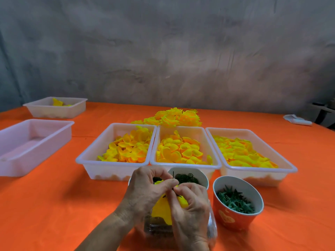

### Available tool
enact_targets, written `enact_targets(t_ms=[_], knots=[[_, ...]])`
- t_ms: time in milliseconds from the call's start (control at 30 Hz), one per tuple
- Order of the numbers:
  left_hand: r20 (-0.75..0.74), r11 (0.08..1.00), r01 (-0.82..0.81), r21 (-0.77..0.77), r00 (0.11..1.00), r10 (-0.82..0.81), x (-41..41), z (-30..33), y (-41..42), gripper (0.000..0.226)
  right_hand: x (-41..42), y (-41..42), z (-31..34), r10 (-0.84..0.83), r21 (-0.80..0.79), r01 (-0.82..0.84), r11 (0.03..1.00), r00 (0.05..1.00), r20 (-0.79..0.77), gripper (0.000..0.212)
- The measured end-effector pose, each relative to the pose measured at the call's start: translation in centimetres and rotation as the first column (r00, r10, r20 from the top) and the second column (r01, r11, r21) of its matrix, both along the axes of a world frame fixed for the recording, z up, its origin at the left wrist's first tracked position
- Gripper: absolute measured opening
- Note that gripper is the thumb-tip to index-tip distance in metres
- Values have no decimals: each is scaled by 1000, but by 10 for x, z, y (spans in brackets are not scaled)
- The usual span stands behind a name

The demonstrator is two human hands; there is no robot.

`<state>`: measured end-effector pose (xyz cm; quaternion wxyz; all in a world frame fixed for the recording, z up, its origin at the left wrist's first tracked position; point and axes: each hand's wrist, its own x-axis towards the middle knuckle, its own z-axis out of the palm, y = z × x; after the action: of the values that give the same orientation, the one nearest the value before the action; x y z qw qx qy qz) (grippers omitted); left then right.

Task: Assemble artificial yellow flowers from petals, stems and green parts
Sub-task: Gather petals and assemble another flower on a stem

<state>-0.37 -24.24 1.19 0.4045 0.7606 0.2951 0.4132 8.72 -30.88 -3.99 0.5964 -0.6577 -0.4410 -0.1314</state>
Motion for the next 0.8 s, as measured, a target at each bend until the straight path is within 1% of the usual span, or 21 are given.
enact_targets(t_ms=[133,200,367,467,533,600,667,800], knots=[[-1,999,-15,28,1000,15,-2,-8,-1,11,17,-12,10,229,-147,-243,959,968,-106,7],[40,998,-13,61,999,10,-2,-12,-3,11,23,-17,18,309,-202,-332,921,941,-140,13],[53,997,-26,78,998,22,-4,-25,-4,9,35,-17,20,384,-156,-442,883,873,-299,16],[45,991,-32,129,999,27,-8,-31,-2,10,36,-16,17,426,-115,-485,867,841,-334,15],[28,982,-26,188,999,21,-10,-31,-1,9,35,-16,14,415,-103,-466,879,853,-316,18],[11,962,-21,273,1000,19,-10,-29,-1,6,33,-15,12,404,-89,-436,896,881,-244,24],[-5,942,-30,333,999,33,-8,-29,-2,9,32,-15,10,400,-60,-414,908,901,-170,28],[8,939,-49,340,999,49,-6,-33,-2,9,31,-12,6,384,-50,-392,919,916,-114,25]])
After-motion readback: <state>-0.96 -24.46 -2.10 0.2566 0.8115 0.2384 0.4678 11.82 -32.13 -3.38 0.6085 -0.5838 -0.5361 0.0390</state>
